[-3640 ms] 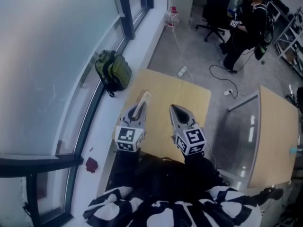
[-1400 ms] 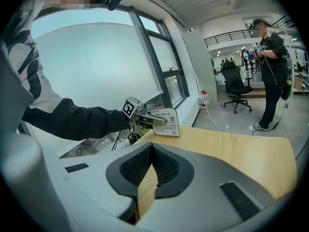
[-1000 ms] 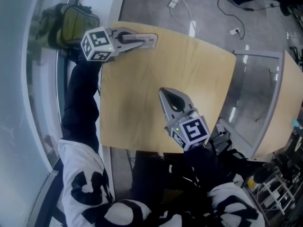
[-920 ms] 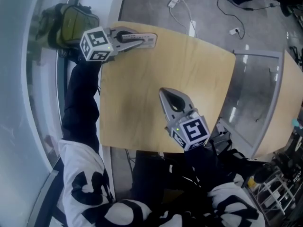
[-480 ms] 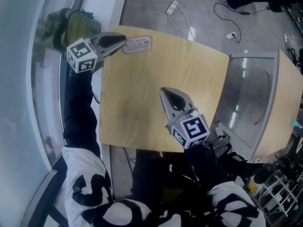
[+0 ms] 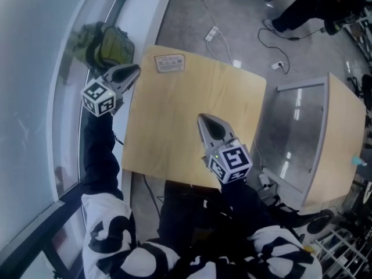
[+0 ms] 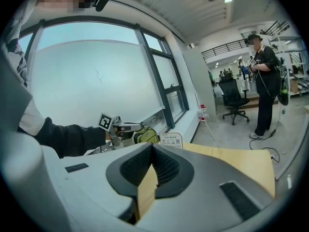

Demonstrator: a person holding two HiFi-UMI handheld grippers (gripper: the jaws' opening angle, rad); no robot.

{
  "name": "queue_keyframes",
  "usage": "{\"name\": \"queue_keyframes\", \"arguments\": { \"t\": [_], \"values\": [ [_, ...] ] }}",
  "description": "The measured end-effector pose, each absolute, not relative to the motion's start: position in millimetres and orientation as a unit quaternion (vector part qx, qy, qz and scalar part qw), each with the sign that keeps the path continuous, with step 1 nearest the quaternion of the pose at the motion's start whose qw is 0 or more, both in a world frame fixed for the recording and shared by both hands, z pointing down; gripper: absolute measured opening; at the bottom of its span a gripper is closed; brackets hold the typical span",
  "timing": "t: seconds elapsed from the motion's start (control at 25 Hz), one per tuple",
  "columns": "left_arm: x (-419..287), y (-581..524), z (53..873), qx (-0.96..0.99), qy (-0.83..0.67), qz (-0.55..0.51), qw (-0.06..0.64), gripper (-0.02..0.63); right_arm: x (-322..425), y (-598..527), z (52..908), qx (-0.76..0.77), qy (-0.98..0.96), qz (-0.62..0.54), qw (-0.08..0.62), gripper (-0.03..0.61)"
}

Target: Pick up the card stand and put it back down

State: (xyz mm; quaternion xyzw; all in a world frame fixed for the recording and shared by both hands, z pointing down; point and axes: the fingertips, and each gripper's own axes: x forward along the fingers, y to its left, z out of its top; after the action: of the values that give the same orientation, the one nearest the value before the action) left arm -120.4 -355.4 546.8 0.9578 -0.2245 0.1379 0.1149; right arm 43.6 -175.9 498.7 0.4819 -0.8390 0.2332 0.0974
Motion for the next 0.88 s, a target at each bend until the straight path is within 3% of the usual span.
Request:
{"name": "queue_keyframes", "arguments": {
  "t": [0.4, 0.88],
  "values": [
    [-127, -223, 492, 0.920, -0.358, 0.107, 0.120, 0.031, 64, -117, 451, 0.484, -0.848, 0.205, 0.068, 0.012],
    [-68, -102, 368, 0.898, -0.438, 0.041, 0.013, 0.031, 59, -71, 381, 0.444, -0.883, 0.153, 0.004, 0.012]
  ]
}}
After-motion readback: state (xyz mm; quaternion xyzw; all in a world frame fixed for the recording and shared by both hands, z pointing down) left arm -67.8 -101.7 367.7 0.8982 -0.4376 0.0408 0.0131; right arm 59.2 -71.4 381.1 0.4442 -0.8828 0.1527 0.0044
